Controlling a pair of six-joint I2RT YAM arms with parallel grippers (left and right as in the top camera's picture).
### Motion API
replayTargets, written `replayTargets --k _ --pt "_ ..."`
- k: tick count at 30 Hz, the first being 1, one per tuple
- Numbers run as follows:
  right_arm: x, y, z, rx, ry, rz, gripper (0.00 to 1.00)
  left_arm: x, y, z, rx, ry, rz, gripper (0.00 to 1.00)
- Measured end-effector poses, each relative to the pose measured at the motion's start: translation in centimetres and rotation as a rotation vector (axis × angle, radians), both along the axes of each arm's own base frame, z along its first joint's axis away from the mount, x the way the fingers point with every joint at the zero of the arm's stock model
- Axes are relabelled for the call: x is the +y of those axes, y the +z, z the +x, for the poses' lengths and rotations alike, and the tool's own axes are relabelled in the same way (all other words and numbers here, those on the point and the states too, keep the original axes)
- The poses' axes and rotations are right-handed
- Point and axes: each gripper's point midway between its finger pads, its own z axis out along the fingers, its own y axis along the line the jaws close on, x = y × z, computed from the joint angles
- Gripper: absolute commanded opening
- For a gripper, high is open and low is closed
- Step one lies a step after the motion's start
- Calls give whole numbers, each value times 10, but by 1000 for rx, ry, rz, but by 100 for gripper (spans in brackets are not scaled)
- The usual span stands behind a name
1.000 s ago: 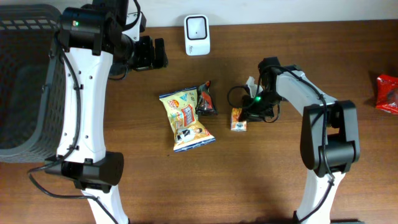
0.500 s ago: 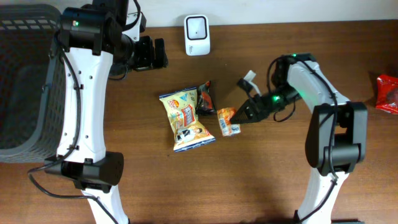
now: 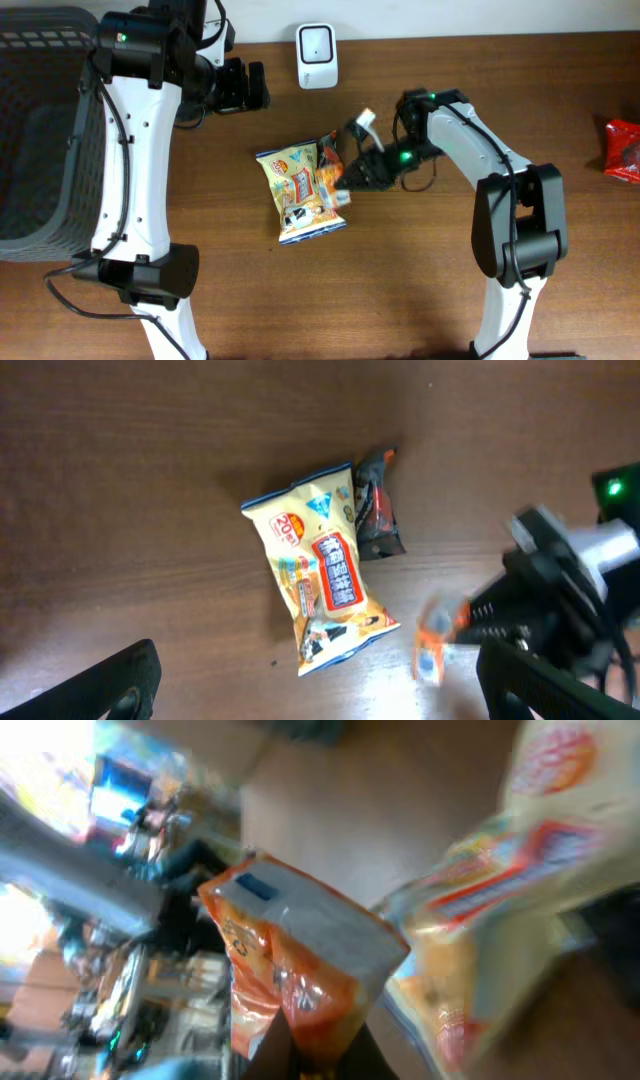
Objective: Scan the item barcode
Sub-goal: 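Lift the orange snack box upward with the right gripper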
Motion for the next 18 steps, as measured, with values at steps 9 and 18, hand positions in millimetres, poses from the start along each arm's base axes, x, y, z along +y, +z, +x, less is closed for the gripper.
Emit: replayTargets --k 9,18 --pt "-95 -101 54 323 -671 -911 4 0 0 0 0 0 0 99" --pt "-136 -110 66 261 -851 -1110 4 0 0 0 0 0 0 99"
